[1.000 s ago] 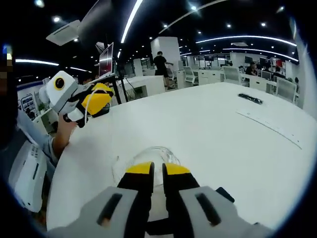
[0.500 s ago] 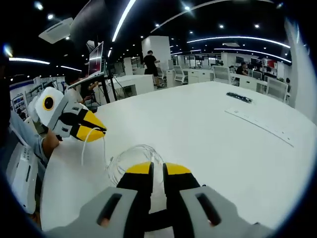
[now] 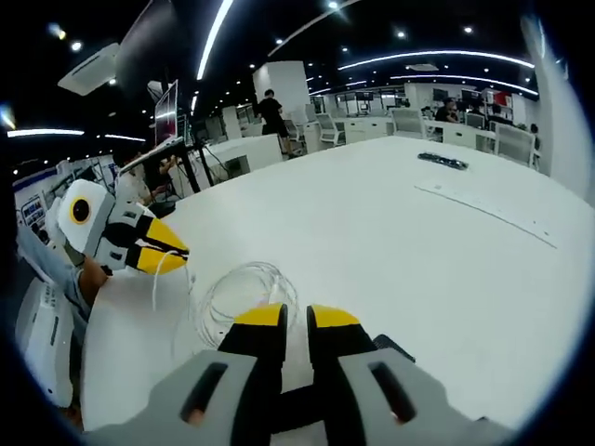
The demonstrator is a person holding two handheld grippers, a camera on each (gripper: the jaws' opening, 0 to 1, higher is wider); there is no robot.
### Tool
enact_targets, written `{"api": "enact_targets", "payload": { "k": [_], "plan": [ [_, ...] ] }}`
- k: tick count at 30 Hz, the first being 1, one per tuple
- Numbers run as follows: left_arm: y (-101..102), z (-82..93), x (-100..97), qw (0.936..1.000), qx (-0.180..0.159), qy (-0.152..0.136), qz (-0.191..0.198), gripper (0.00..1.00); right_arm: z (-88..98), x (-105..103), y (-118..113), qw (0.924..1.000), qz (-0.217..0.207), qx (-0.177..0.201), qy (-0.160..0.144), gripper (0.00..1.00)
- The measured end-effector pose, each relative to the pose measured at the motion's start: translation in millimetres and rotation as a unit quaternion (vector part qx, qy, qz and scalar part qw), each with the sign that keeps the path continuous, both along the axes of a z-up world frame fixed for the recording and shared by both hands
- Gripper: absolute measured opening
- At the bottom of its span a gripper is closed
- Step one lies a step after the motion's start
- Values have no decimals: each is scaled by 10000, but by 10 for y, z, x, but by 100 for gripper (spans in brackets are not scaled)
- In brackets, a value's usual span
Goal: Peel open the Velcro strap on the desktop, arrange the wired earphones neatly onto it, and close the Velcro strap to secure them.
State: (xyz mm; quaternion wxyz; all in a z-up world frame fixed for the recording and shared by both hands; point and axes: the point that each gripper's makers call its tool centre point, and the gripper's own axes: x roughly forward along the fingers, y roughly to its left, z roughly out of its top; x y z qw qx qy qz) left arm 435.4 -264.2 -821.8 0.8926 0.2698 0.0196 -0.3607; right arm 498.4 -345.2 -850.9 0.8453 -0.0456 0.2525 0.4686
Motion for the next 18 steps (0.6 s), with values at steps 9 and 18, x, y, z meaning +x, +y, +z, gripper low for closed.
{"api": "enact_targets", "payload": {
  "k": [9,18],
  "plan": [
    [-23,-1,-14,10000,44,-16,-24,6,-51,-23,-23,9997,-70,-35,247,11],
    [-45,10,-35,10000,17,-22,-65,6,-103,-47,-19,9990,-116,-128,417,6]
  ]
}}
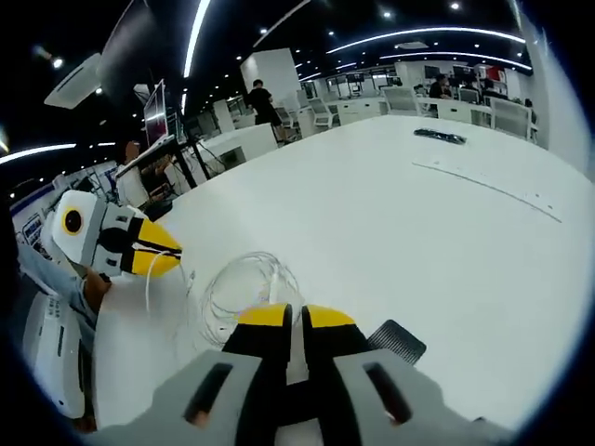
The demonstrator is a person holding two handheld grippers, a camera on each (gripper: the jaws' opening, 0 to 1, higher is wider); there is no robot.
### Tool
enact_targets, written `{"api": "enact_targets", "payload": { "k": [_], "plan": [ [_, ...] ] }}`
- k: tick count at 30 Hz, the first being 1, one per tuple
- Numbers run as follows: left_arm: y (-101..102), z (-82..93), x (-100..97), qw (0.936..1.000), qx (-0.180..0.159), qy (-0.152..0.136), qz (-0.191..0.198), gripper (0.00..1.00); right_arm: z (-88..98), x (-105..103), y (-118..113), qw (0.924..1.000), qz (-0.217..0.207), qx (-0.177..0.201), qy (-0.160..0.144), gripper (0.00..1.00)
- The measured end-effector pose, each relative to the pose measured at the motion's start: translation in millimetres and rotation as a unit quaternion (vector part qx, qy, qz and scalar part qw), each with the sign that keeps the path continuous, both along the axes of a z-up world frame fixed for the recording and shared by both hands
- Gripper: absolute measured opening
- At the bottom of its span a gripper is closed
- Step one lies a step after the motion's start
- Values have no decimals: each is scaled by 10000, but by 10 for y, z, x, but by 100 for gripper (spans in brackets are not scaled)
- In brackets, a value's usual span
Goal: Peel open the Velcro strap on the desktop, arrange the wired earphones neatly onto it, and close the Velcro strap to secure them.
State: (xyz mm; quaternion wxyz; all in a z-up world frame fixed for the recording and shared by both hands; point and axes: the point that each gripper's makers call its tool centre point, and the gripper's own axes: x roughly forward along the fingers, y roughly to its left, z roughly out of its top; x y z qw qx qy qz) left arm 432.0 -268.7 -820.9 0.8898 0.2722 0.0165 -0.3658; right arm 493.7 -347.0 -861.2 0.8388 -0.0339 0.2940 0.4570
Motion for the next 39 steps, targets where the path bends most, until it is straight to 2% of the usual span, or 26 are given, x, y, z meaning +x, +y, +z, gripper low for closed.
{"api": "enact_targets", "payload": {
  "k": [3,9,13,19,26,33,39],
  "plan": [
    [-5,8,-6,10000,-6,-13,-12,6,-7,13,-9,10000,-37,-34,-15,5],
    [-8,11,-9,10000,-26,-1,-26,6,37,48,31,9998,-143,146,-66,4],
    [-6,12,-8,10000,-13,-4,-22,6,120,82,82,9991,-161,236,-328,4],
    [0,11,-6,10000,-4,-11,-12,6,224,61,134,9961,-102,124,-862,4],
    [15,15,18,10000,-32,-27,39,6,352,-53,179,9926,99,158,-1197,4],
    [51,-11,81,9996,120,-144,190,6,307,-167,233,9948,303,324,-917,4],
    [80,-28,106,9996,104,-96,249,6,201,-161,210,9964,376,226,-721,4]
  ]
}}
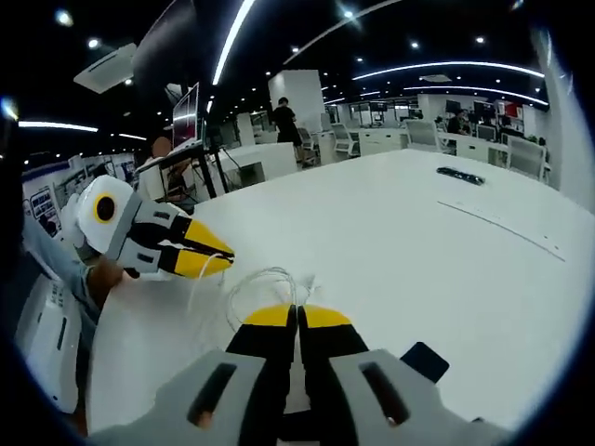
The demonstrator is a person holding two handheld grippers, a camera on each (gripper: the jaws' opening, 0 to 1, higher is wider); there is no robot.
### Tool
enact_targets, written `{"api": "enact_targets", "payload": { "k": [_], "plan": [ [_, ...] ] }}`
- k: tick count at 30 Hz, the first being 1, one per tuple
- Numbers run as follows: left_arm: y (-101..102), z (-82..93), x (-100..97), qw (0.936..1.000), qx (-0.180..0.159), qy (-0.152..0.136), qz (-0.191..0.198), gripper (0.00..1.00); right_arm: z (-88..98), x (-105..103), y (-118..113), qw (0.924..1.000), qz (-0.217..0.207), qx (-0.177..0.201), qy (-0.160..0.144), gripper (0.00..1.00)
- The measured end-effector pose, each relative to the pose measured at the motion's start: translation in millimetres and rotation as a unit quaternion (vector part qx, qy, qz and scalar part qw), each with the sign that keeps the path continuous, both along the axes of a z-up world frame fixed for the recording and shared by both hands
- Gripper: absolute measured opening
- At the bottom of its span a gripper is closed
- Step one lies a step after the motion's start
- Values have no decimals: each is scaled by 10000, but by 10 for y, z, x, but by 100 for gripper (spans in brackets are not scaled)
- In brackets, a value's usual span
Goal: Peel open the Velcro strap on the desktop, arrange the wired earphones neatly onto it, and close the Velcro strap to secure them.
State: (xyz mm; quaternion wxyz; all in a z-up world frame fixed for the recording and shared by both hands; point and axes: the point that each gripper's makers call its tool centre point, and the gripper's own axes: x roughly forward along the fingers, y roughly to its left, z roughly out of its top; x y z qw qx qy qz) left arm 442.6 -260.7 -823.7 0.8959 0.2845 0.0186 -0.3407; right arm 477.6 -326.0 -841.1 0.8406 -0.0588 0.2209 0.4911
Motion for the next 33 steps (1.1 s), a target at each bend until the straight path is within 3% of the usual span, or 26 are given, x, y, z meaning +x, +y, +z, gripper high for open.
{"api": "enact_targets", "payload": {
  "k": [5,12,17,33],
  "plan": [
    [7,17,3,10000,-25,-16,8,6,-64,22,-33,9999,-34,-158,-32,5],
    [12,61,0,10000,-68,-71,5,6,48,44,-48,9997,-163,-76,-151,6],
    [9,79,-8,9999,-82,-92,-12,6,-39,-10,69,9998,-27,-183,35,9],
    [-5,110,-45,9998,-122,-110,-76,7,-160,93,139,9995,-108,-288,104,9]
  ]
}}
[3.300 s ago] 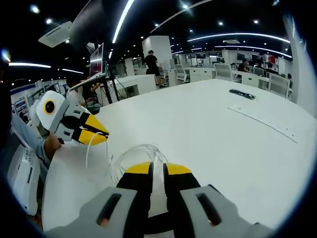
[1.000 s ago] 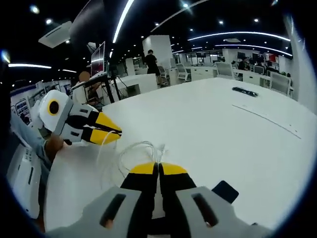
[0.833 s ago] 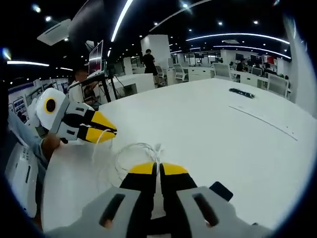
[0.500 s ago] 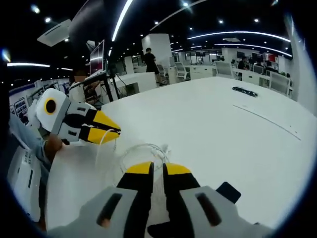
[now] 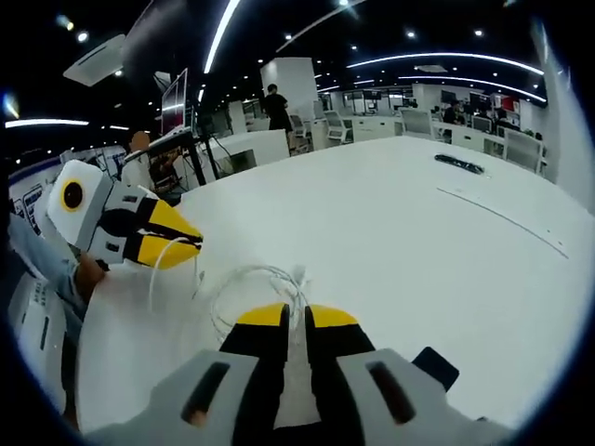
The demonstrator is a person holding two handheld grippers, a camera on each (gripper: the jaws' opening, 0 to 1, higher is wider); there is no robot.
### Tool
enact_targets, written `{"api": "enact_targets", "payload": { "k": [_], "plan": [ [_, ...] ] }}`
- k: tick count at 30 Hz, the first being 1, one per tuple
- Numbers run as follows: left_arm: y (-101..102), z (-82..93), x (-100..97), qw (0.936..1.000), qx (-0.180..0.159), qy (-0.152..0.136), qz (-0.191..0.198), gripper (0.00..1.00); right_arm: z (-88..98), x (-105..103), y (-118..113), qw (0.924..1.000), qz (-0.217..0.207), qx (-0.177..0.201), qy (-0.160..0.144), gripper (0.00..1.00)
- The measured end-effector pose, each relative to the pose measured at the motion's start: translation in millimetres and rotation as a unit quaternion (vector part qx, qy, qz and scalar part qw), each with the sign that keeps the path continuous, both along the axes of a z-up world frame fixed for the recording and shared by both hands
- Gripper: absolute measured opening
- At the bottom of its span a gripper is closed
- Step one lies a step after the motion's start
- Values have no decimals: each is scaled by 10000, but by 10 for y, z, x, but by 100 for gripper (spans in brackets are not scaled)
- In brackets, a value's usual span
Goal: Peel open the Velcro strap on the desktop, arrange the wired earphones neatly onto it, and close the Velcro strap to secure them.
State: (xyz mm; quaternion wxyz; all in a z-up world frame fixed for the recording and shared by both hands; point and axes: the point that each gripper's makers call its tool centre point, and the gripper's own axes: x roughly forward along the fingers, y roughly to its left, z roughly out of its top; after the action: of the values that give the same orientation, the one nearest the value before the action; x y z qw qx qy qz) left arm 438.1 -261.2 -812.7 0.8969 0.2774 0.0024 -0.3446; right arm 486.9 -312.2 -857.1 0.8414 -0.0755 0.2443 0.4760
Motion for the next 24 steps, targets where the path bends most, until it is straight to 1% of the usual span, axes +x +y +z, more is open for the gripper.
{"api": "enact_targets", "payload": {
  "k": [6,10,17,24],
  "plan": [
    [-8,8,-10,10000,2,-14,-20,7,-16,3,36,9999,44,-109,-50,8],
    [-6,12,-13,10000,-11,-12,-17,7,-3,10,31,9999,39,-116,-79,4],
    [-12,-7,-10,10000,17,6,-12,7,6,1,6,9999,36,-86,-59,4],
    [-7,-19,0,10000,21,5,18,7,99,-45,-42,9999,2,18,-156,4]
  ]
}}
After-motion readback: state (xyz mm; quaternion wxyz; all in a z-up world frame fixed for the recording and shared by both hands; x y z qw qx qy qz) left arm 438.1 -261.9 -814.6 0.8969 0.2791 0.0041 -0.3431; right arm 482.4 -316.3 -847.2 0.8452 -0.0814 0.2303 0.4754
